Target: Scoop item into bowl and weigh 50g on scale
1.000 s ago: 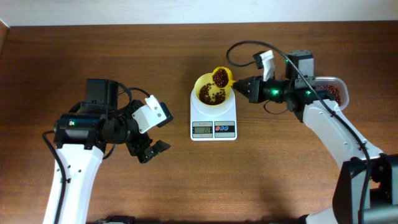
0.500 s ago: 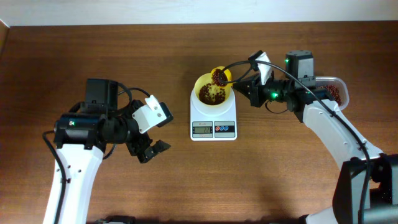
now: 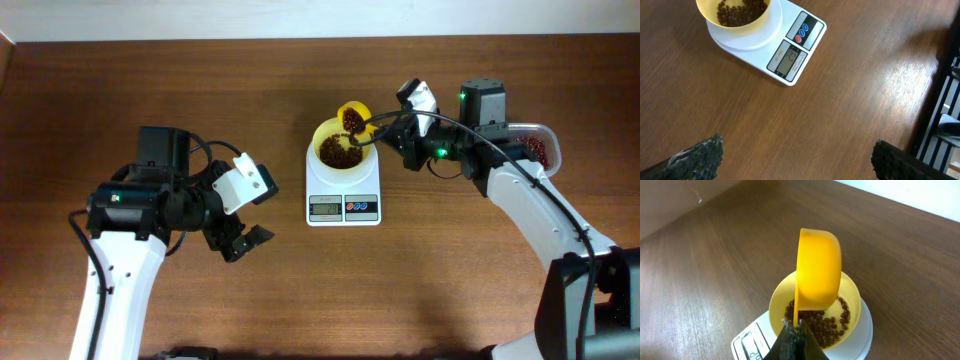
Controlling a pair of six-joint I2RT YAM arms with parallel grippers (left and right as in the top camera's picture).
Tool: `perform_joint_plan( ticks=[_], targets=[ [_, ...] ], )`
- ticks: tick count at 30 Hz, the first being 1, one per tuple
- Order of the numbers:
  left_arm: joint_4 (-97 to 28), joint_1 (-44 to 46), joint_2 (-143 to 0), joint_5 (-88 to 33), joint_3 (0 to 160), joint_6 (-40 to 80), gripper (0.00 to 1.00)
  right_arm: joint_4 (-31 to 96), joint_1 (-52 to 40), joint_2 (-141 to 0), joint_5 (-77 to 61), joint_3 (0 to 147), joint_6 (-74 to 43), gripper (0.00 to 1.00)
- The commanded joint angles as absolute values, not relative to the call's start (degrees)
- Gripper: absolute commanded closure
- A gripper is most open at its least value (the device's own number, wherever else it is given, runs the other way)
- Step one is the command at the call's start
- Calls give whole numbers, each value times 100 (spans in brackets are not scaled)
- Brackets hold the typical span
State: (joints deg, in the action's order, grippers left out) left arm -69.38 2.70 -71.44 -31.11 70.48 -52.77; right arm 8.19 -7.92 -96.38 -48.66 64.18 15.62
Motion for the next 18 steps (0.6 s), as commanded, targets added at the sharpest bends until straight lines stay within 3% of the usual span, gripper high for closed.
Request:
perform_joint_plan(
  ticks=[1, 18],
  targets=[
    [-6945, 235, -7059, -3192, 7032, -5345, 1, 762, -829, -9684, -4877, 6514, 1675, 96],
    [-6945, 235, -7059, -3192, 7032, -5345, 1, 408, -829, -9692, -4587, 6514, 1758, 96]
  ],
)
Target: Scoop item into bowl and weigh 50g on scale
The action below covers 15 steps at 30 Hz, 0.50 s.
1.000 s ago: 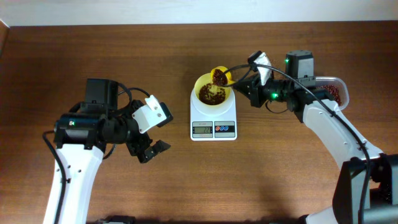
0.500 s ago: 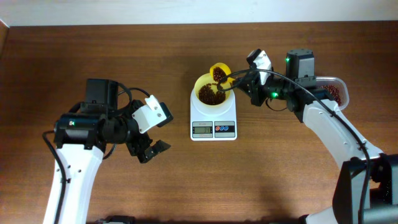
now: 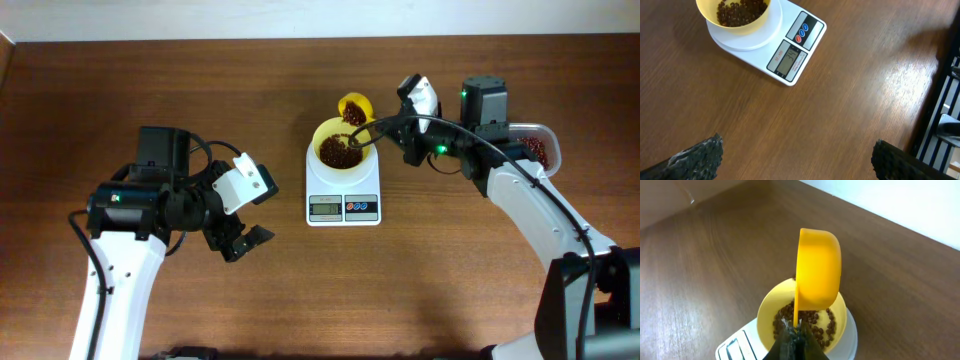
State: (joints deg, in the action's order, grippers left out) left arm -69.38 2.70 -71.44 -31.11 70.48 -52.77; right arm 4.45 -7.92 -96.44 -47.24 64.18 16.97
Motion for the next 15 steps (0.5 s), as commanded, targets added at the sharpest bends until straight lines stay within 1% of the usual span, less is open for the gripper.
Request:
perform_joint_plan(
  ticks=[1, 6, 8, 11, 13, 15],
  targets=[
    [-6945, 235, -7059, -3192, 7032, -5345, 1, 392, -829, -9690, -4637, 6517, 1758, 96],
    [-6945, 235, -7059, -3192, 7032, -5345, 1, 419, -829, -9692, -4823, 6495, 1756, 96],
    [-6945, 235, -7059, -3192, 7032, -5345, 1, 401, -829, -9714, -4609, 6488, 1756, 96],
    [-6945, 235, -7059, -3192, 7032, -5345, 1, 344, -829, -9754, -4644, 6488, 1761, 96],
    [-6945, 235, -7059, -3192, 7032, -5345, 1, 248, -829, -9767, -4893, 6488, 1758, 96],
    [-6945, 235, -7059, -3192, 7032, -5345, 1, 244, -829, -9832, -4755, 6488, 1756, 96]
  ],
)
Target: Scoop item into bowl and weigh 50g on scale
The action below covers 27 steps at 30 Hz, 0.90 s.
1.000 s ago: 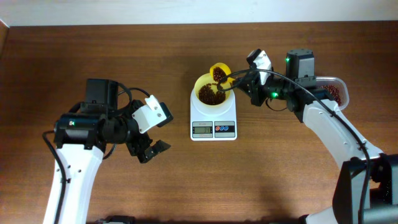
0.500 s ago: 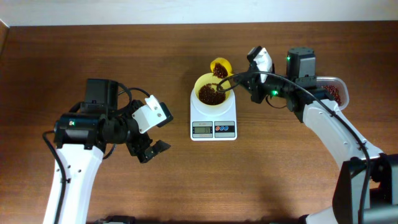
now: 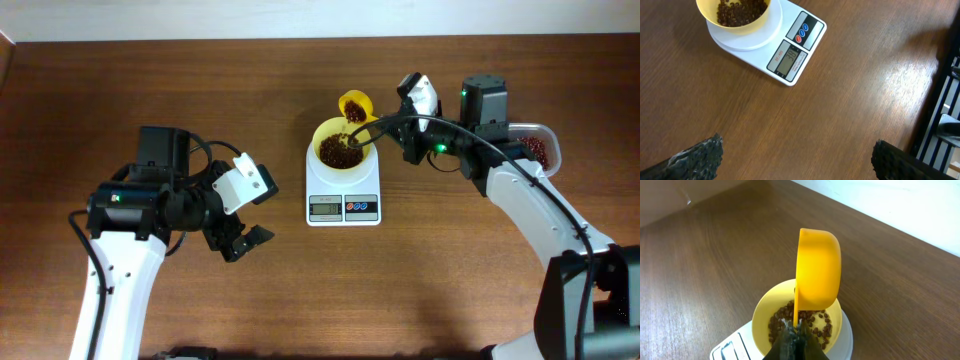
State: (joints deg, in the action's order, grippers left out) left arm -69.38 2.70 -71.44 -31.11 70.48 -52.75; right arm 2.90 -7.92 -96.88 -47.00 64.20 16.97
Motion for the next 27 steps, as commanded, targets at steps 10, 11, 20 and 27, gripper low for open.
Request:
perform_joint_plan(
  ticks=[10, 11, 20, 27],
  targets=[
    [-6945, 235, -7059, -3192, 7032, -5345, 1, 148, -829, -9957, -5083, 6479, 1754, 96],
    [-6945, 235, -7059, -3192, 7032, -5345, 1, 128, -829, -9959, -5205, 6479, 1758, 96],
    [-6945, 235, -7059, -3192, 7032, -5345, 1, -69, -821, -10014, -5190, 6479, 1756, 96],
    [-6945, 235, -7059, -3192, 7032, -5345, 1, -67, -819, -10014, -5186, 6479, 1756, 96]
  ],
)
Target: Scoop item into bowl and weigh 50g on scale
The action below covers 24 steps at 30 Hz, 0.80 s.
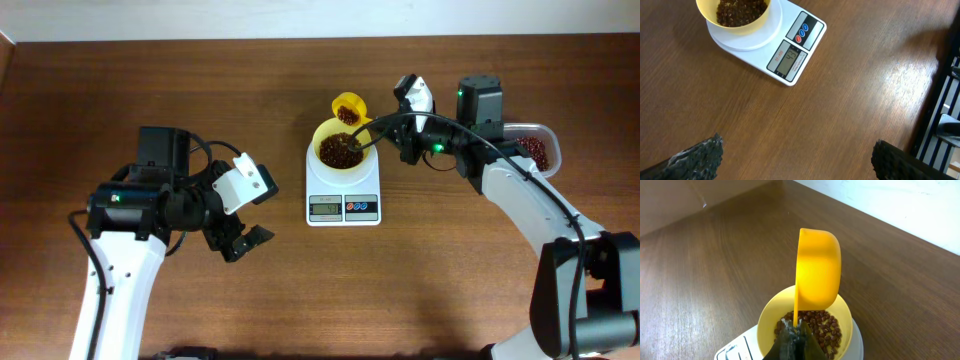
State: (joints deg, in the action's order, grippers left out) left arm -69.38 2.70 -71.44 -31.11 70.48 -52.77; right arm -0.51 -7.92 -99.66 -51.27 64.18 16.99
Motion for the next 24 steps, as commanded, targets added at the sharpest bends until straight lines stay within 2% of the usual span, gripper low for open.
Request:
perform_joint_plan(
  ticks=[1, 7, 10, 12, 15, 24],
  targets=[
    [-6945, 235, -7059, -3192, 7032, -5345, 1, -60, -821, -10014, -5188, 6479, 1754, 96],
    [-6945, 235, -7059, -3192, 7032, -5345, 1, -1, -821, -9994, -5511, 6484, 1752, 96],
    [-6945, 235, -7059, -3192, 7032, -5345, 1, 362, -819, -10066, -4650, 6479, 1822, 96],
    [-6945, 235, -7059, -3192, 7032, -5345, 1, 54, -821, -9983, -5354, 6490, 1822, 96],
    [-6945, 235, -7059, -3192, 7032, -5345, 1, 386, -825, -9988, -4429, 6484, 2049, 96],
    [-6945, 235, -7059, -3192, 7032, -5345, 1, 429, -829, -9988, -4611, 6484, 2058, 96]
  ],
)
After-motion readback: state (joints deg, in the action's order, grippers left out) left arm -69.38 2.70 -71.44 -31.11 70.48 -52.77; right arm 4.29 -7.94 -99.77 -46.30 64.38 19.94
